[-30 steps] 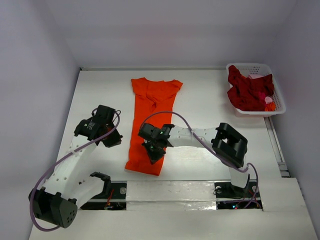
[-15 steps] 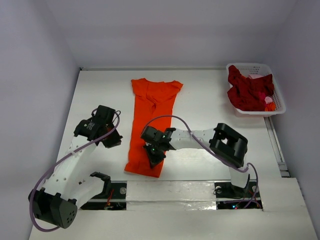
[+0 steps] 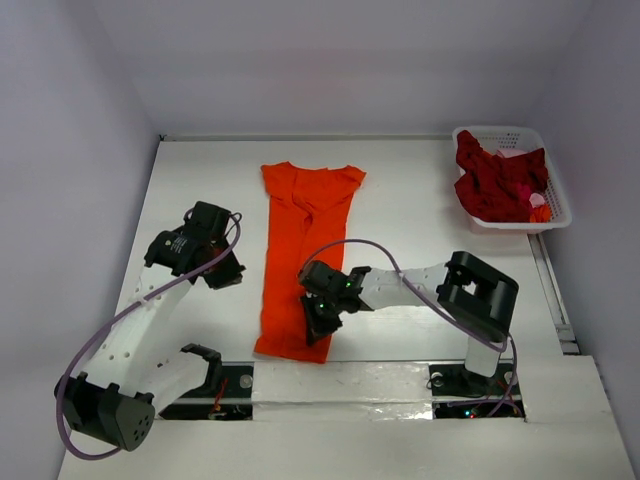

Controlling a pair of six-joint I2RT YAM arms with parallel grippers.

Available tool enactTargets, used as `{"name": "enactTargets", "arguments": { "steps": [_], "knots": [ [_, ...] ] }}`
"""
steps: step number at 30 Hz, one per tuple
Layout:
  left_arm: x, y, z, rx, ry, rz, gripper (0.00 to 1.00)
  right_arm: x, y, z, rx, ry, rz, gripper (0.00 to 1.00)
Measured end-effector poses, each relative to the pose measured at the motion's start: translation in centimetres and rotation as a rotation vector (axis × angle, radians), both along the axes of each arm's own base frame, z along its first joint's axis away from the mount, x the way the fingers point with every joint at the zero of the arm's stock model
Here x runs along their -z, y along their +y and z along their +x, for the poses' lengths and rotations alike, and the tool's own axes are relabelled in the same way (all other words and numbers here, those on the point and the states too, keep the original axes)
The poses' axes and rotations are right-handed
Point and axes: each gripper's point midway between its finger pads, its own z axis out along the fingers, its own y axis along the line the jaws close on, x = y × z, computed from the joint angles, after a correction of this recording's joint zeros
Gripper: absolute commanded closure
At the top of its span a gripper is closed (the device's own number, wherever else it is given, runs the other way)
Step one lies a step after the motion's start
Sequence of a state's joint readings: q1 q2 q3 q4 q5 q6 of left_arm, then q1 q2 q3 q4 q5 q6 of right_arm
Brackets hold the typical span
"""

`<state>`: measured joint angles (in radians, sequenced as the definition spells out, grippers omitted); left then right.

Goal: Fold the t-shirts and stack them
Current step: Fold the tshirt

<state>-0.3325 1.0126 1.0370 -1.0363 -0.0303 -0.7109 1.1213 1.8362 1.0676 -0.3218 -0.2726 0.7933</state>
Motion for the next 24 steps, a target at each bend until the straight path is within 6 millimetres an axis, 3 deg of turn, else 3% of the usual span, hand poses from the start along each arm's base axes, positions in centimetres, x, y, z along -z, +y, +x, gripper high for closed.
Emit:
{"name": "enactTargets", "arguments": {
  "steps": [14, 24],
  "knots": [
    [0.2, 0.0, -1.2, 0.029, 0.027, 0.013, 1.00, 0.1, -2.3, 0.6, 0.107, 0.029, -0.004, 1.00],
    [2.2, -0.1, -3.1, 0.062, 0.090, 0.020, 1.00, 0.2, -4.7, 0.7, 0.175, 0.017, -0.019, 1.00]
  ]
}}
